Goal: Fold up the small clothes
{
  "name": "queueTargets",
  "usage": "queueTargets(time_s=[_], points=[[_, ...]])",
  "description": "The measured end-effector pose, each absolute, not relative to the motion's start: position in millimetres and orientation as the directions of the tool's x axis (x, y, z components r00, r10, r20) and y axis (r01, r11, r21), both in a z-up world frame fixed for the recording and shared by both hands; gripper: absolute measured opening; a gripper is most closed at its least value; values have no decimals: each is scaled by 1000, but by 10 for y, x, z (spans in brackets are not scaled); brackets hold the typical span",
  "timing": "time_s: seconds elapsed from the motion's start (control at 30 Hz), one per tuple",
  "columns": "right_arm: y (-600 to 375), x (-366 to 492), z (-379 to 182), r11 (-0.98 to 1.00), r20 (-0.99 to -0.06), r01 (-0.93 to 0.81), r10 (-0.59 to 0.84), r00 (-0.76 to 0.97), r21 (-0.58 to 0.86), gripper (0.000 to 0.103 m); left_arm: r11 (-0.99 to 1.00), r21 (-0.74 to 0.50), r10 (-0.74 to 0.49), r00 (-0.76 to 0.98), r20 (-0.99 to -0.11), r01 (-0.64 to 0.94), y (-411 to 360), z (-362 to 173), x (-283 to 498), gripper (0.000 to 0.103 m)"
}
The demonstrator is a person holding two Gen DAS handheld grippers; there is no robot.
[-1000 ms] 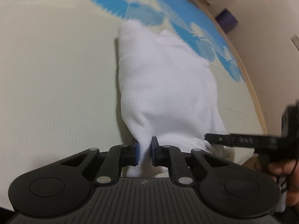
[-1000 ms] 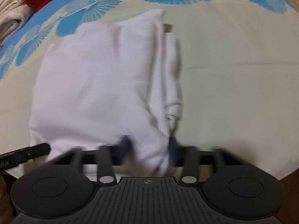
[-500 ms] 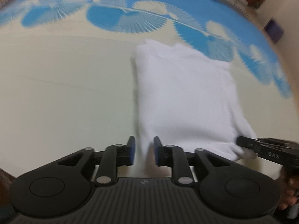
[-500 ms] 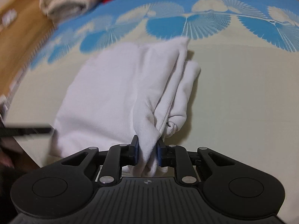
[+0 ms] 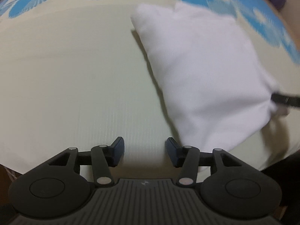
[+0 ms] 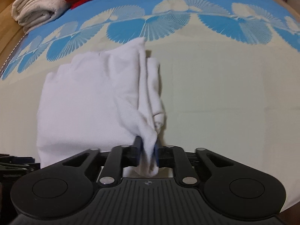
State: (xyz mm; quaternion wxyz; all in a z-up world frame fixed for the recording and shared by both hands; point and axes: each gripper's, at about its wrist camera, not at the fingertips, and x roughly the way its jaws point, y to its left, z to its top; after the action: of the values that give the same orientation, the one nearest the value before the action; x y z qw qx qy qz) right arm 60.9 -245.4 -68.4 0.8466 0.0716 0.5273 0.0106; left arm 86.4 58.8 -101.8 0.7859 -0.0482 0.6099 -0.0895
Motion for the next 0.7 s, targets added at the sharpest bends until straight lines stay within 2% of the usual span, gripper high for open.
queueTargets(time_s=[0.03, 0.1, 0.13, 0.23, 0.3, 0.4, 0.47, 0.7], points=[[-2455, 589, -644, 993, -883, 60, 66, 464, 106, 29, 978, -200, -207, 262, -943, 52, 649, -967, 873, 57], [-2475, 565, -555, 996, -856, 58, 30, 516, 69, 52, 974, -226, -222, 313, -923, 23, 729, -863, 854, 58], [-2471, 544, -512, 996, -840, 52, 27, 542, 66, 53, 971, -240, -234, 336, -912, 25, 734, -816, 853, 60], [-2412, 538, -517, 995, -838, -15, 91, 538, 99, 54, 963, -262, -267, 370, -890, 65, 622, -745, 815, 65], [-2324, 576, -623, 994, -864, -61, 108, 492, 89, 51, 959, -262, -282, 377, -882, 103, 554, -740, 766, 65], [-2247, 625, -940, 994, -931, -92, -14, 364, -51, 50, 972, -183, -223, 326, -919, 150, 344, -949, 759, 66], [-2272, 630, -1008, 994, -938, -82, -36, 345, -69, 51, 982, -118, -154, 262, -953, 148, 328, -1122, 739, 71], [-2279, 571, -966, 992, -930, -91, -53, 365, -92, 50, 977, -155, -197, 354, -914, 145, 404, -893, 670, 72]])
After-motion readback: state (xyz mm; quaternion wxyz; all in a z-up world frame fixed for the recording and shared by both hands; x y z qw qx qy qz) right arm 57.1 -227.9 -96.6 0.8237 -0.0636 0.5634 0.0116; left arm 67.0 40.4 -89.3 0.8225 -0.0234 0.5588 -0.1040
